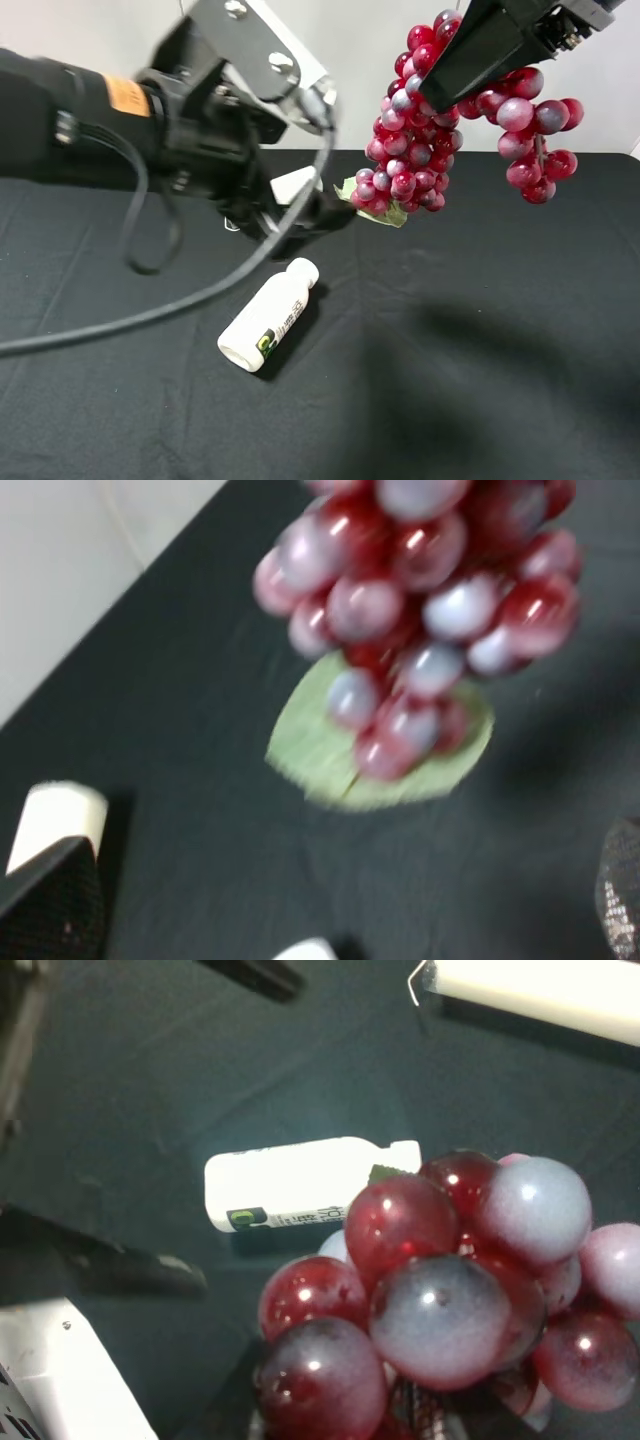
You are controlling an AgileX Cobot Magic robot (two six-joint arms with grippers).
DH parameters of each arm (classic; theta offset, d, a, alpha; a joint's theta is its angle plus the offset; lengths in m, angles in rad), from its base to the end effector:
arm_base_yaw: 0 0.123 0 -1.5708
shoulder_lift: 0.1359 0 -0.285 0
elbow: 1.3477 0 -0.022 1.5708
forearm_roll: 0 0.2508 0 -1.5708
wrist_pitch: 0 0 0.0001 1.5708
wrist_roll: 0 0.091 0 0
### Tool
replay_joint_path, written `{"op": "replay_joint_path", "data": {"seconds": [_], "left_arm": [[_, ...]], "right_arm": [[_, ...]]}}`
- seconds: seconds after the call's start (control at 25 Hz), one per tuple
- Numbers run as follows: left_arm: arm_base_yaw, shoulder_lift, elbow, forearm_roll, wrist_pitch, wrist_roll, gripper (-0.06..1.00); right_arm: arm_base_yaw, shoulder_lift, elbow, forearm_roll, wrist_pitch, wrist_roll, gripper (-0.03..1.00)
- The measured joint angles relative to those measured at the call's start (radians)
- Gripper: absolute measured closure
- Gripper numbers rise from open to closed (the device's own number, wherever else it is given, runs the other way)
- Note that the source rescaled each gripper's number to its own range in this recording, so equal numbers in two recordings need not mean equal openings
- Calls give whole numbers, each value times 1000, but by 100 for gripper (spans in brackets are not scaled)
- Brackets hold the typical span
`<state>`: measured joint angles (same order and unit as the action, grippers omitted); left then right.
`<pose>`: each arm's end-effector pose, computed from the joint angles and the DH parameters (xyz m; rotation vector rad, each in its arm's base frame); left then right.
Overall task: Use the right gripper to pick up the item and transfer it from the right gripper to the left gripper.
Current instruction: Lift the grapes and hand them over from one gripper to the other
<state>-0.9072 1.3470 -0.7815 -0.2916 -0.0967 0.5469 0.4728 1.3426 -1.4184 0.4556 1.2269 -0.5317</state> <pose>0.1818 -0.2285 0.2767 1.0715 1.6624 -0.3995 0.2146 0.1521 0.3982 -1.1869 2.2763 0.5923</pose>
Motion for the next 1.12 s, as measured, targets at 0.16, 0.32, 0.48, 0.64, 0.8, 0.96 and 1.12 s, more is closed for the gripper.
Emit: {"op": "replay_joint_path", "data": {"seconds": [0.16, 0.32, 0.48, 0.64, 0.8, 0.96, 1.12], "left_arm": [[-44, 53, -5, -2, -140, -33, -4], [-54, 102, -5, -2, -248, -61, -4], [-58, 155, -5, -2, -354, -116, -4], [-70, 212, -8, 11, -446, -163, -4], [-79, 251, -21, 86, -473, -214, -4], [-79, 254, -25, 122, -511, -245, -4], [-79, 254, -25, 127, -554, -250, -4]], "right_arm": [[0, 0, 0, 0, 0, 0, 95], [0, 0, 0, 0, 0, 0, 95], [0, 0, 0, 14, -1, 0, 95], [0, 0, 0, 37, -1, 0, 97], [0, 0, 0, 79, -1, 4, 97], [0, 0, 0, 135, -1, 7, 97], [0, 0, 0, 170, -1, 7, 97]]}}
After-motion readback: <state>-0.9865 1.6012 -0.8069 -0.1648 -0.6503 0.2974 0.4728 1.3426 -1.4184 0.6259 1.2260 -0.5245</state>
